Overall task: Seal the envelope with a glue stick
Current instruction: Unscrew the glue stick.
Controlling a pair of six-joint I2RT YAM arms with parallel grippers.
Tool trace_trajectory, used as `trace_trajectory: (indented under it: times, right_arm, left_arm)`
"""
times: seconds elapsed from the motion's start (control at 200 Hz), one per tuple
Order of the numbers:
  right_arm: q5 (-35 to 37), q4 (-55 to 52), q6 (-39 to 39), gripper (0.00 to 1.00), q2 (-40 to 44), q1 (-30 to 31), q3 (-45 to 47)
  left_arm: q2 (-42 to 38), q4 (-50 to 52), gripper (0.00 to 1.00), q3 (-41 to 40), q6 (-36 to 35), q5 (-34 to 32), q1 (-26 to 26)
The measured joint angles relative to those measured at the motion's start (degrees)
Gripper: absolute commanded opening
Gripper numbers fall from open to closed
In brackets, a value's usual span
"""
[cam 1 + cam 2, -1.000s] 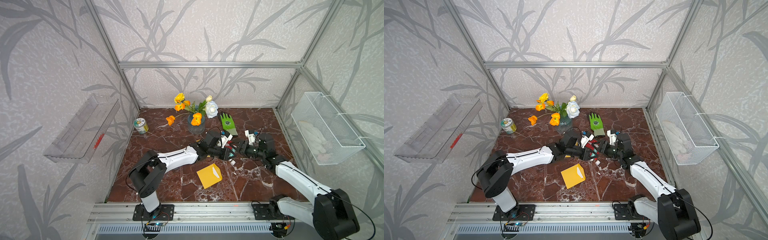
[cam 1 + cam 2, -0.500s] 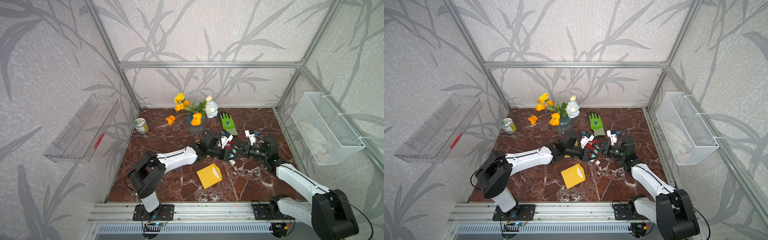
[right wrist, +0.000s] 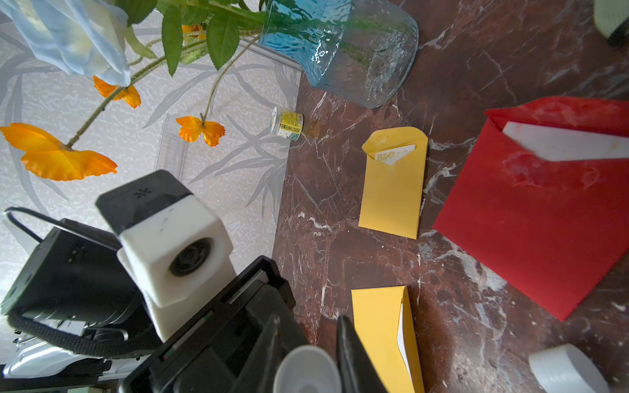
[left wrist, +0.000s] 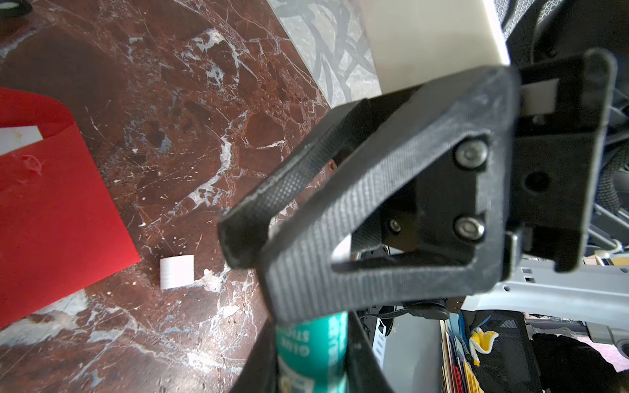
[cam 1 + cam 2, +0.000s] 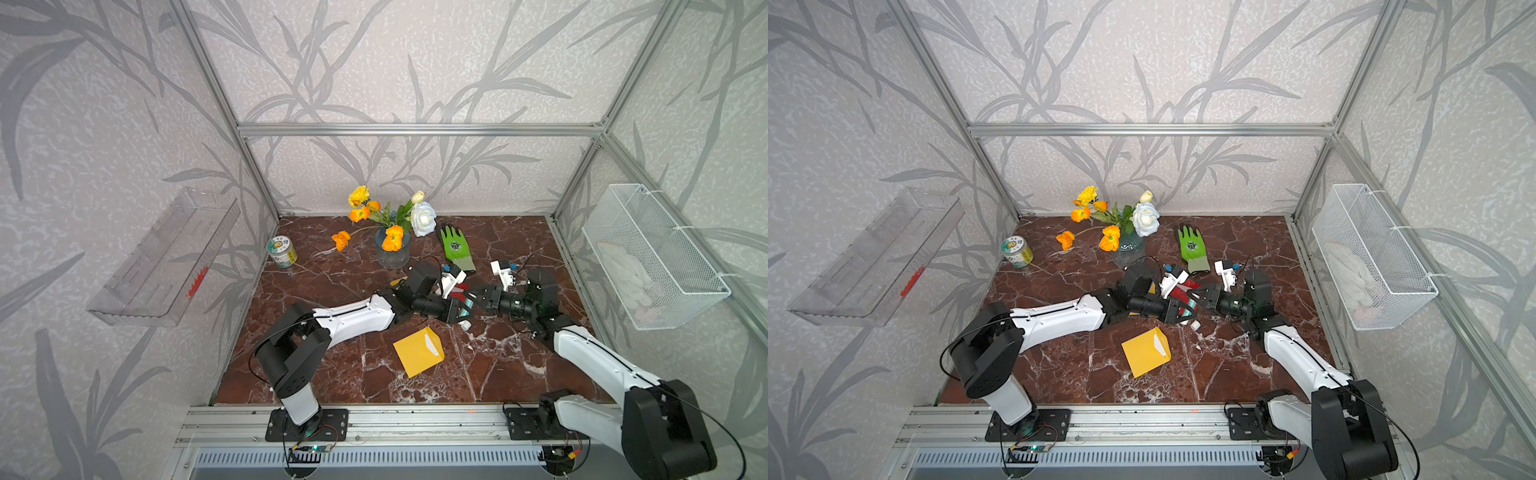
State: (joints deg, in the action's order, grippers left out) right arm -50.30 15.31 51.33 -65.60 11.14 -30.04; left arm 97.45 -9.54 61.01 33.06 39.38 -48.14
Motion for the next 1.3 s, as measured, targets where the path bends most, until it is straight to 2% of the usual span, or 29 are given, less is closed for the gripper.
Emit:
trace_trajectory:
  times: [0.135,0.24,0.49,0.655,0.78,0.845,0.88,0.975,1.085,1.3]
  right_arm:
    - [0.35,-2.38,-1.25,0.22,-0.02,0.02,-0.79]
    - [3.06,-6.86,-3.1,0.19,-0.31,1.11,-2.84]
    - [20.04,-14.6,-4.24,0.13,-1.7,8.68,-6.4]
    - [36.39,-18.8,-2.47,0.18,-2.89,16.31,-9.86]
    - [41.44,-20.06,-1.64,0.29,-4.5,18.08,-11.47]
    - [41.44,-19.93,-1.84,0.4,-4.59,18.01,-11.47]
    - [40.85,-19.78,-2.16,0.51,-4.57,17.7,-11.41]
    - [36.46,-18.4,-3.28,0.64,-4.52,15.76,-11.1]
    - [29.24,-17.29,-5.44,0.69,-4.5,13.6,-11.1]
    - [13.38,-13.27,-6.93,0.68,-4.5,8.09,-10.69]
  left_arm:
    - [-0.04,0.11,0.0,-0.13,-0.13,-0.52,-0.04]
    - [-0.33,0.98,0.0,-0.15,-1.14,-3.28,-0.28]
    - [-0.61,5.4,0.0,-0.13,-3.32,-14.56,-2.23]
    - [-0.55,6.71,0.0,-0.09,-2.58,-20.13,-2.86]
    - [0.24,6.82,0.0,0.5,-2.08,-21.33,-2.86]
    - [0.48,6.86,0.0,0.63,-1.95,-20.96,-2.73]
    - [0.48,6.97,0.0,0.63,-1.88,-20.76,-2.45]
    - [0.48,6.95,0.0,0.63,-1.31,-18.75,-0.66]
    - [0.46,6.32,0.0,0.61,-0.46,-15.39,1.27]
    - [-1.29,3.45,0.0,-1.03,0.07,-7.72,2.14]
